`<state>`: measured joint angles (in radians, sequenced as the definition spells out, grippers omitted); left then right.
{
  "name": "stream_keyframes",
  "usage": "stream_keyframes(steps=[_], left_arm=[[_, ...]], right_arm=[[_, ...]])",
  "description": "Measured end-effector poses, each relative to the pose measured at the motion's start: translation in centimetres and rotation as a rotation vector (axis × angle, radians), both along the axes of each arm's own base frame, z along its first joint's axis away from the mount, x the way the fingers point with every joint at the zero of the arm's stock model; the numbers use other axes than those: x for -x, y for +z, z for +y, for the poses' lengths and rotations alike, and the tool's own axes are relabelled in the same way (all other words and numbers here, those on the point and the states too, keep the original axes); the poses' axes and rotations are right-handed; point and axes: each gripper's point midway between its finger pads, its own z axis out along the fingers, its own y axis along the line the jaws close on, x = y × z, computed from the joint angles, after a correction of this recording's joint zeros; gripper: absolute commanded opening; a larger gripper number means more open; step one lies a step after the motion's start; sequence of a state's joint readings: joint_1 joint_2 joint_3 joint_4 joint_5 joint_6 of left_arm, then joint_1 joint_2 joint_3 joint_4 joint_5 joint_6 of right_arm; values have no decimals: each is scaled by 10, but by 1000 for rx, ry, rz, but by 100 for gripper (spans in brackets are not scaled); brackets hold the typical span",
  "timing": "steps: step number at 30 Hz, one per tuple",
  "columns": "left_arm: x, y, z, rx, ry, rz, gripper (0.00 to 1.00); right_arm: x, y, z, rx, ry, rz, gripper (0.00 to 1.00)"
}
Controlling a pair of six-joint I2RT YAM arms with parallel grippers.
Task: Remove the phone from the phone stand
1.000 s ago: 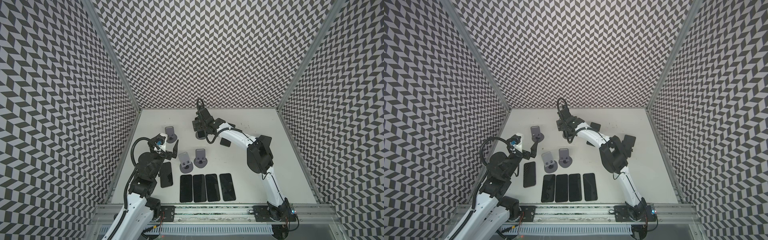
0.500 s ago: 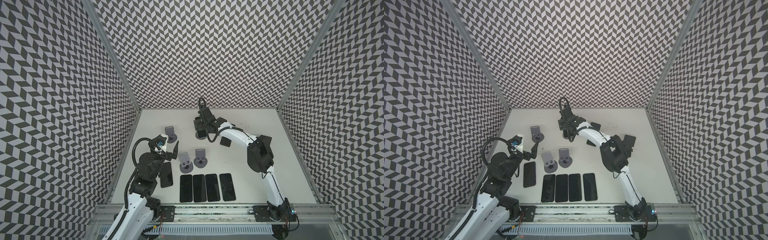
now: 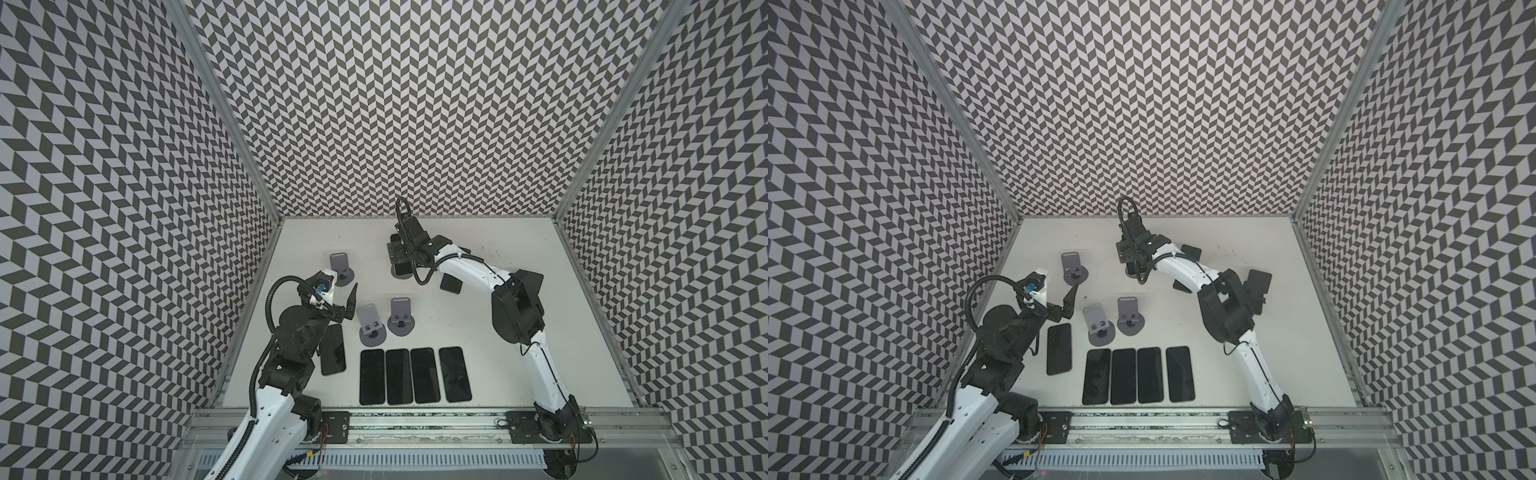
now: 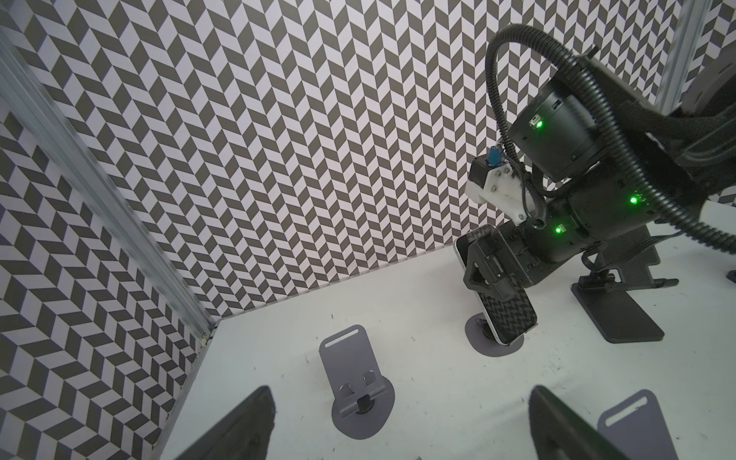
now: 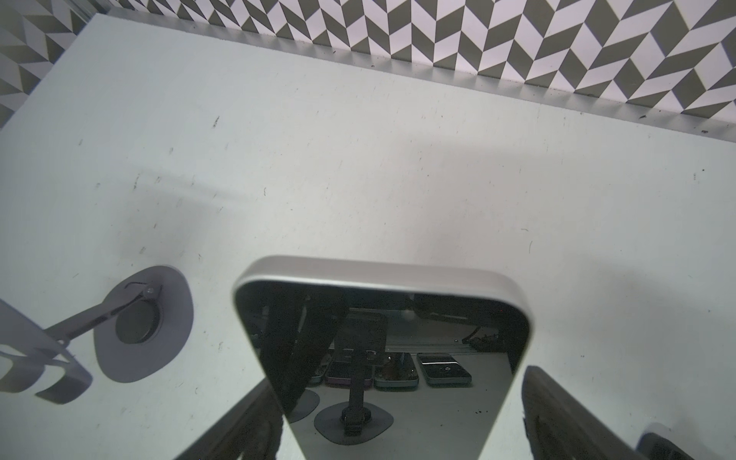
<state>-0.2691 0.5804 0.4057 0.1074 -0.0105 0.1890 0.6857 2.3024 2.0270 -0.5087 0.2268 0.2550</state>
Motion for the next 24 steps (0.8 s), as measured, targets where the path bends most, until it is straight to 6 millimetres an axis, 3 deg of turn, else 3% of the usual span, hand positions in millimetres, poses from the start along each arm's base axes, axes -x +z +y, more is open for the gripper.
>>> stream_keyframes(steps=[11,24], left_arm=[[2,-4,1,-2,1,3,99],[5,-3,2,-33,0,-14,99]], right_arm=[[-1,-3,1,-7,-12,13,91],[-1,-15,6,-36,-28,51,83]])
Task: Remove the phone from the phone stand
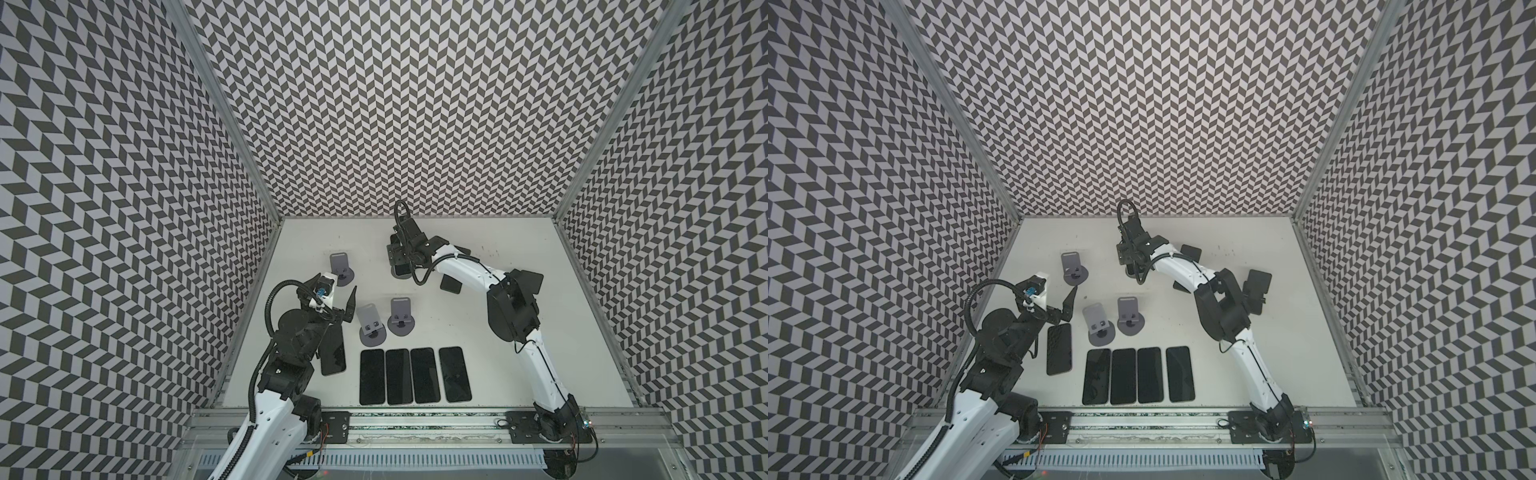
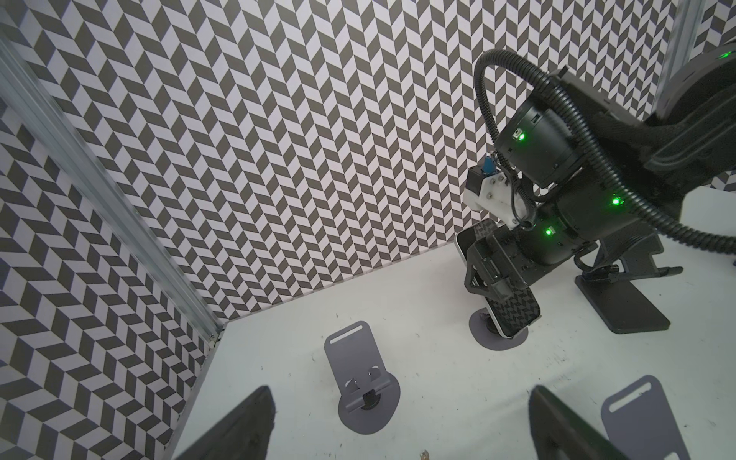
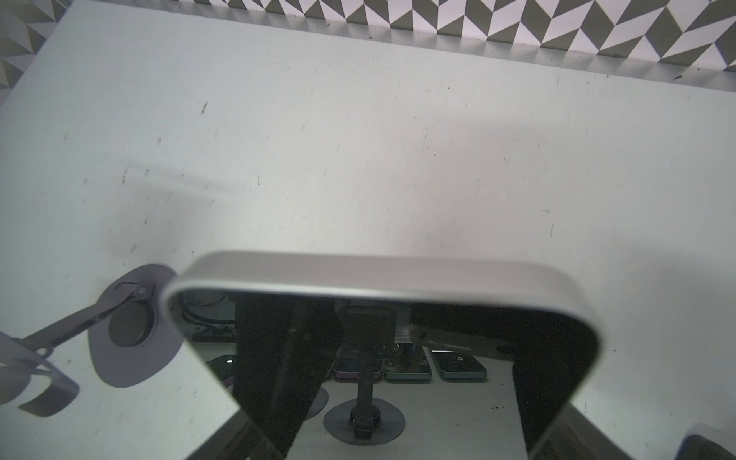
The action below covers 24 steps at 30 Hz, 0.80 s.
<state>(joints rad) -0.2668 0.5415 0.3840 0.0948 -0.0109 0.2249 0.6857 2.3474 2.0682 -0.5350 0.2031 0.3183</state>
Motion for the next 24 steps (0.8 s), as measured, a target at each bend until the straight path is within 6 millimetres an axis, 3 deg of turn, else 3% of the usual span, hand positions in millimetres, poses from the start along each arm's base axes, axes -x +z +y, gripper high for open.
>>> stream_keyframes(steps=[24], left_arm=[[0,-7,4,-12,15,7,99]], right_arm=[[-2,3,1,-7,-2,-6,65]])
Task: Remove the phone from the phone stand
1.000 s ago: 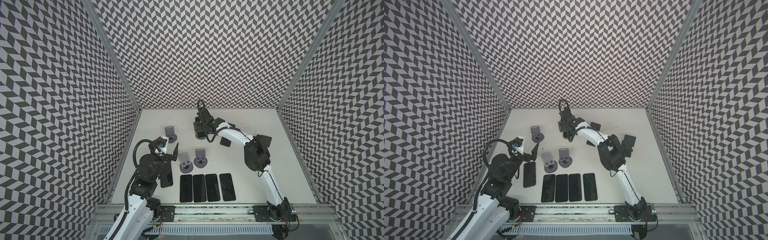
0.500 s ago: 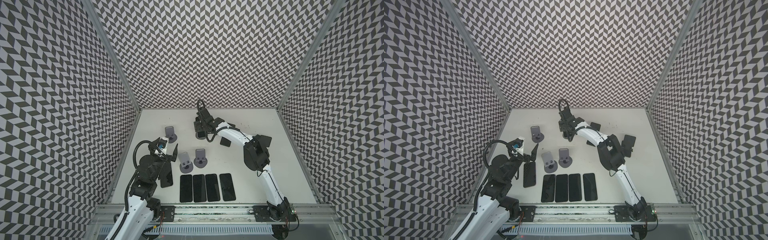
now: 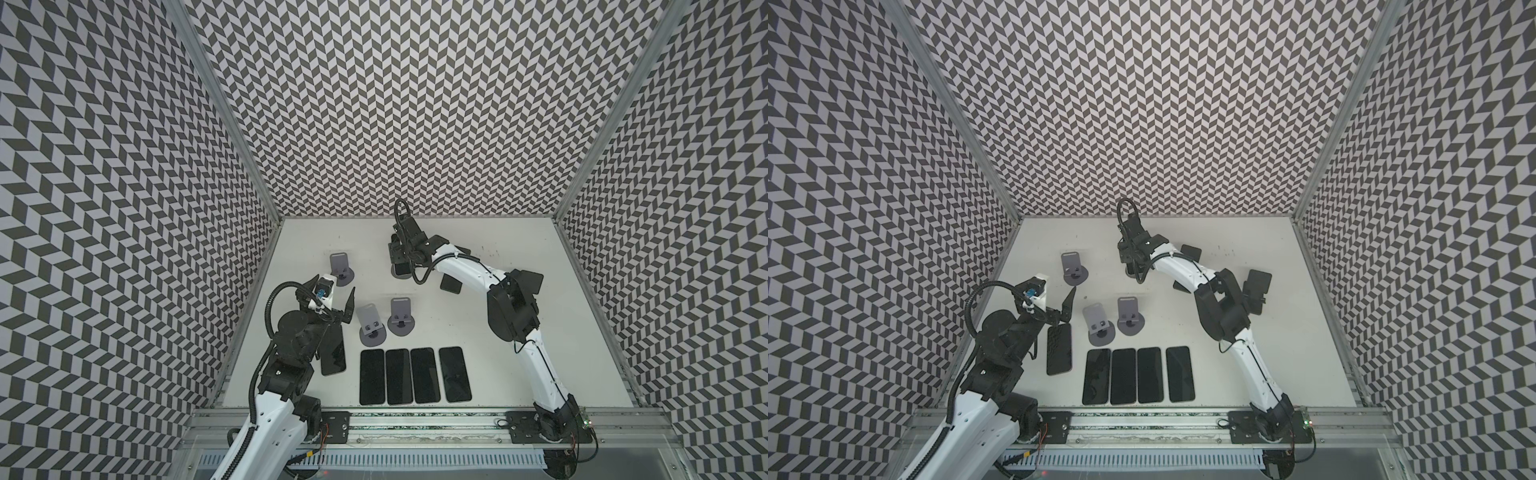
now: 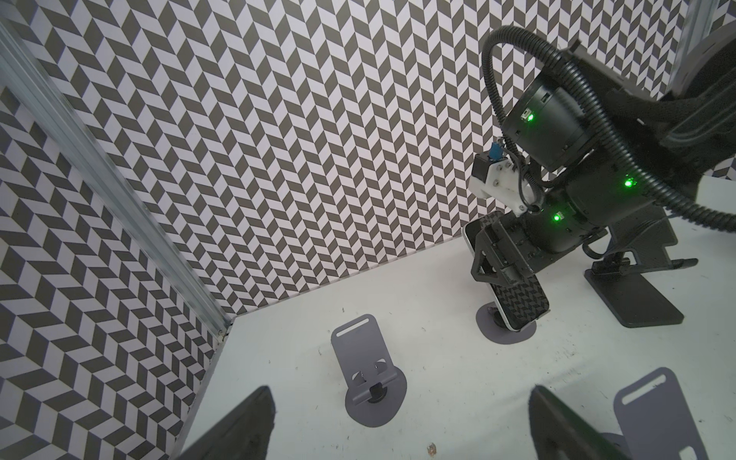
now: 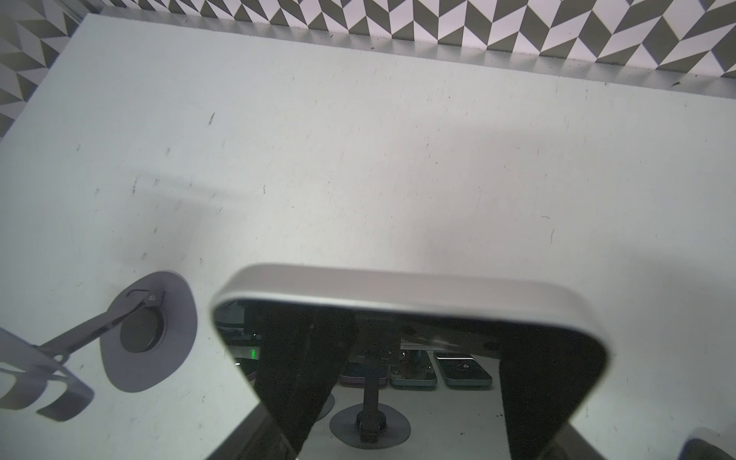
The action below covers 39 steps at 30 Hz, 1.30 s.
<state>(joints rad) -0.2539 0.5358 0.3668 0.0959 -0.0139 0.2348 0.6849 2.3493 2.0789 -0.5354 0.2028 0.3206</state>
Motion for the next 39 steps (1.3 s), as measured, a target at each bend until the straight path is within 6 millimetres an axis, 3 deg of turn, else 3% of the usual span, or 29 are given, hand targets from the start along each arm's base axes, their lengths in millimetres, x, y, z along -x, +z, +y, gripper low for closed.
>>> stream_keyframes(steps=[24,30,39], left_arm=[[-6,2,-3,-27,-7,-21,99],[-6,6,-3,-28,-11,-37,99],[-11,7,-6,-26,-19,-32,99]], right_arm=[[-1,7,1,-5,2,-11,58],[1,23,-1,-16,0,-25,58],[5,65,-3,-61,3,-75,58]])
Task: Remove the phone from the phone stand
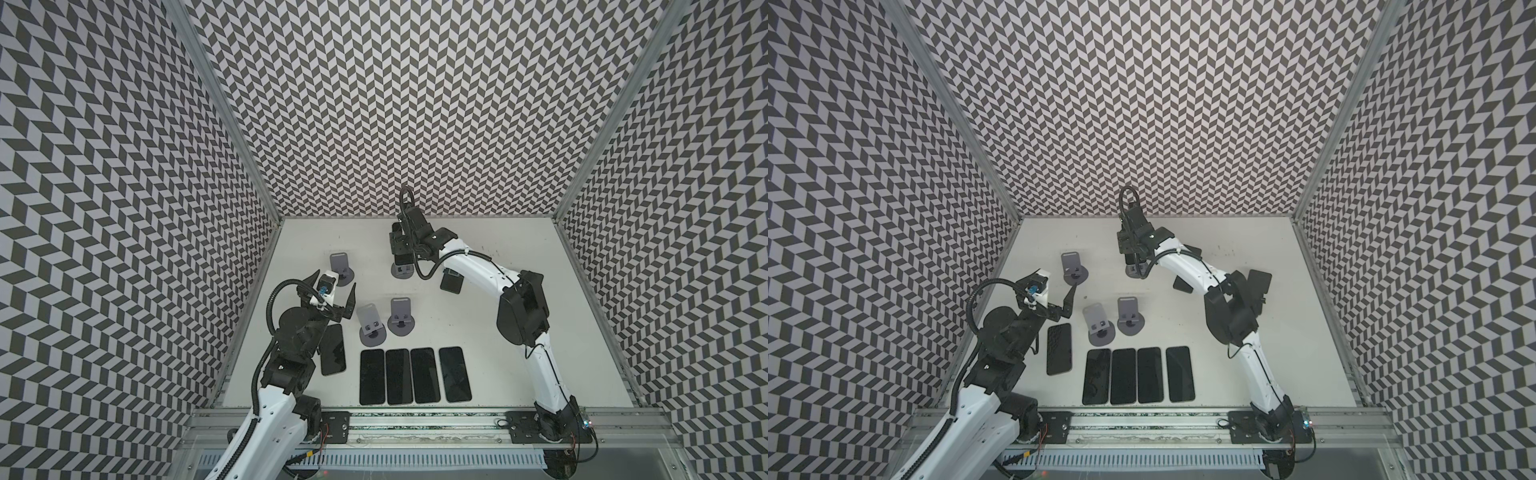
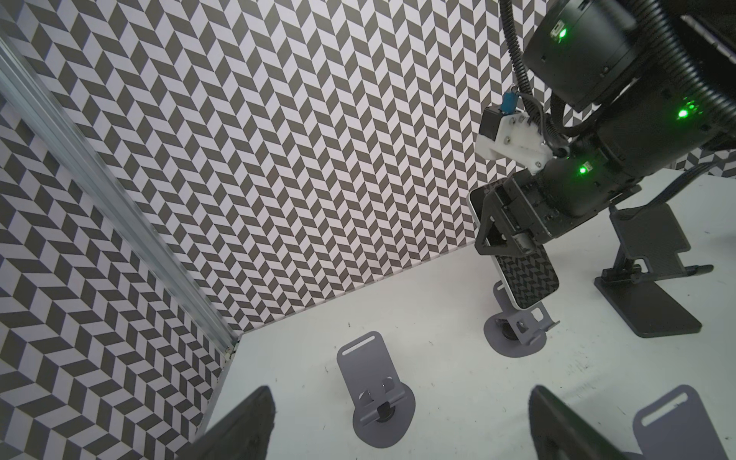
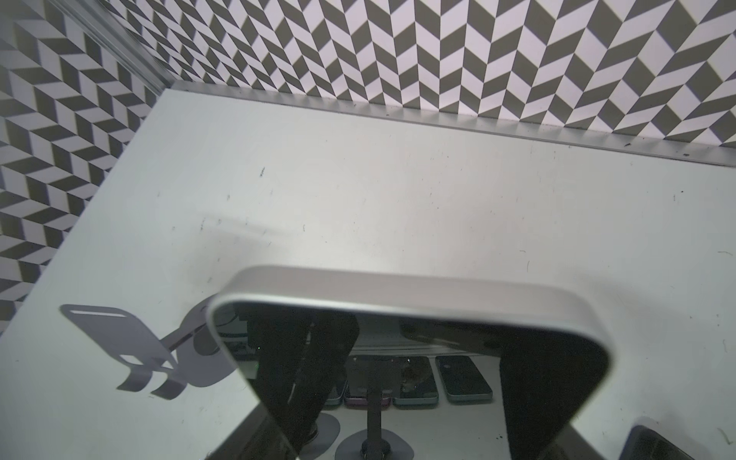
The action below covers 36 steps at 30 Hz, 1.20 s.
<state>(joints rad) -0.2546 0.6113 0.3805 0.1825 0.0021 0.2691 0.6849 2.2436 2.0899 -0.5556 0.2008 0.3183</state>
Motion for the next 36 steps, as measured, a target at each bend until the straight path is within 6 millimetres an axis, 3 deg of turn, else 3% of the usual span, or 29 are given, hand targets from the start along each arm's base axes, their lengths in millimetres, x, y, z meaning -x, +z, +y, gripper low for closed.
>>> stream_keyframes(steps=[14,22,26,36], left_arm=[[-20,31,-20,-39,-53,-48,99],[-26,39,-38,-35,-115,-48,99],[-27,53,-47,-26,-157,-70,99],[-32,69,-79,8,-277,-71,99]], right_arm=[[17,69,-8,-66,30,-75,59],[37,88,-20,-86,40,-71,59],[46,92,-27,-96,41,-56,59],[74,95,-70,-110,-4,-28,56]])
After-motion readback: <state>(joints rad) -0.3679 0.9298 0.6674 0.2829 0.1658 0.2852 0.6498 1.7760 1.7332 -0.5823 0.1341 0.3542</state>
